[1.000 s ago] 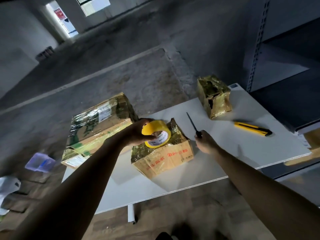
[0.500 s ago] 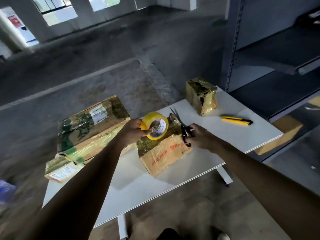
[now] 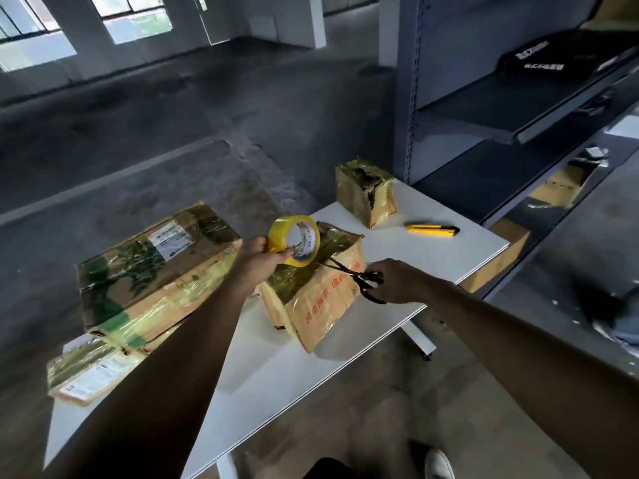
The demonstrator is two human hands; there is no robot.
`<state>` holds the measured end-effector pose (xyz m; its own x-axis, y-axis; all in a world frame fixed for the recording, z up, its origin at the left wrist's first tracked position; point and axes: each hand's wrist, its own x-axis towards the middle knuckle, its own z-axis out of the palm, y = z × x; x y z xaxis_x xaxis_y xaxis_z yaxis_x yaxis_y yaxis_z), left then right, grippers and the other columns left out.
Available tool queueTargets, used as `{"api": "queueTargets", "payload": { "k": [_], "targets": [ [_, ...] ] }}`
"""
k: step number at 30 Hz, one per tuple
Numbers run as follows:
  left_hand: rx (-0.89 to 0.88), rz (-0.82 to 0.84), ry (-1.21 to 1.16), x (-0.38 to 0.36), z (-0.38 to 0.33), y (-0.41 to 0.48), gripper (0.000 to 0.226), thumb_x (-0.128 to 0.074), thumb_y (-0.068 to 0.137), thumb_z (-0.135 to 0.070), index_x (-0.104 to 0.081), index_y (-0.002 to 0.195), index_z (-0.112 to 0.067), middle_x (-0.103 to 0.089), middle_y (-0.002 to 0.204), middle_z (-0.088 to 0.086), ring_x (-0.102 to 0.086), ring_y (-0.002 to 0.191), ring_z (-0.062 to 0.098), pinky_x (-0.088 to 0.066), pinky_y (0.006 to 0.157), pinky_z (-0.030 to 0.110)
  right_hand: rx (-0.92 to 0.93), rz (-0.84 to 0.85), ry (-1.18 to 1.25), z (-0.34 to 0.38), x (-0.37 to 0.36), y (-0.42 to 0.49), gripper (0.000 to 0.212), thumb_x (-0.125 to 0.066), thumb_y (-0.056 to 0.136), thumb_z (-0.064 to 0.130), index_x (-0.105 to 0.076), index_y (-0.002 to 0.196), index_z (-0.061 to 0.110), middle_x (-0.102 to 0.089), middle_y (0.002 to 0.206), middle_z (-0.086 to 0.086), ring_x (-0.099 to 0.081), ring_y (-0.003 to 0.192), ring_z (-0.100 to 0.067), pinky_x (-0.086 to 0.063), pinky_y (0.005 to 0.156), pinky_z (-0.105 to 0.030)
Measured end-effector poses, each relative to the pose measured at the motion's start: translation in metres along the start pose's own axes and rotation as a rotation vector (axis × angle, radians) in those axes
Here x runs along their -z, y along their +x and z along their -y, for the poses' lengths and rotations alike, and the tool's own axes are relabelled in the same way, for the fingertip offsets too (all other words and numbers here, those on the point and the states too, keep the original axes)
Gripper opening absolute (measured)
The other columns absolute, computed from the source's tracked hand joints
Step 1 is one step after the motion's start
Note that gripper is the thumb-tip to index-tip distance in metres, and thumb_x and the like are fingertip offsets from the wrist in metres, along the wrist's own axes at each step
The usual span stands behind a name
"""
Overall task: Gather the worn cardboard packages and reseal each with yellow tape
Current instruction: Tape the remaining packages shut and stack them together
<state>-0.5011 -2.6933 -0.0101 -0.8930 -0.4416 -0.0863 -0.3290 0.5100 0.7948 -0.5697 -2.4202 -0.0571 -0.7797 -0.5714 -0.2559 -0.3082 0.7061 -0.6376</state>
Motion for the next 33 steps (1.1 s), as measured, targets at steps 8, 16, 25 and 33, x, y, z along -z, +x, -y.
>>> {"api": "queueTargets", "payload": {
  "k": [8, 16, 25, 33],
  "targets": [
    [-0.041, -0.047, 0.083, -0.010, -0.014, 0.004, 0.031, -0.081, 0.078, -0.036, -0.073, 0.097, -0.013, -0.074, 0.093, 0.001, -0.069, 0.088, 0.018, -0.050, 0.072, 0.026, 0.049, -0.024, -0.198, 0.012, -0.003, -0.006, 0.044, -0.070, 0.081, 0.045, -0.067, 0.118, 0.022, -0.058, 0.093, 0.008, -0.060, 0.088, -0.018, -0.048, 0.073, -0.029],
    [-0.030, -0.100, 0.099, -0.011, -0.020, 0.008, 0.037, -0.080, 0.077, -0.045, -0.072, 0.100, -0.016, -0.074, 0.094, -0.001, -0.069, 0.088, 0.018, -0.051, 0.073, 0.029, 0.094, -0.118, -0.289, 0.020, 0.007, -0.005, 0.052, -0.066, 0.085, 0.049, -0.061, 0.130, 0.023, -0.067, 0.112, 0.000, -0.063, 0.100, -0.024, -0.055, 0.083, -0.037],
    [-0.058, -0.064, 0.090, -0.022, -0.030, 0.011, 0.035, -0.079, 0.079, -0.044, -0.071, 0.101, -0.018, -0.073, 0.094, -0.004, -0.068, 0.089, 0.015, -0.054, 0.078, 0.030, 0.065, -0.122, -0.276, 0.030, 0.004, 0.009, 0.051, -0.065, 0.086, 0.048, -0.059, 0.130, 0.023, -0.065, 0.119, -0.001, -0.061, 0.106, -0.025, -0.054, 0.084, -0.036],
    [-0.094, -0.030, 0.075, -0.030, -0.037, 0.010, 0.030, -0.078, 0.081, -0.041, -0.070, 0.100, -0.019, -0.074, 0.091, -0.008, -0.069, 0.084, 0.008, -0.046, 0.062, 0.021, 0.038, -0.131, -0.326, 0.035, -0.004, 0.018, 0.046, -0.063, 0.089, 0.046, -0.060, 0.123, 0.016, -0.066, 0.115, -0.006, -0.062, 0.104, -0.029, -0.052, 0.082, -0.035]
  ]
}}
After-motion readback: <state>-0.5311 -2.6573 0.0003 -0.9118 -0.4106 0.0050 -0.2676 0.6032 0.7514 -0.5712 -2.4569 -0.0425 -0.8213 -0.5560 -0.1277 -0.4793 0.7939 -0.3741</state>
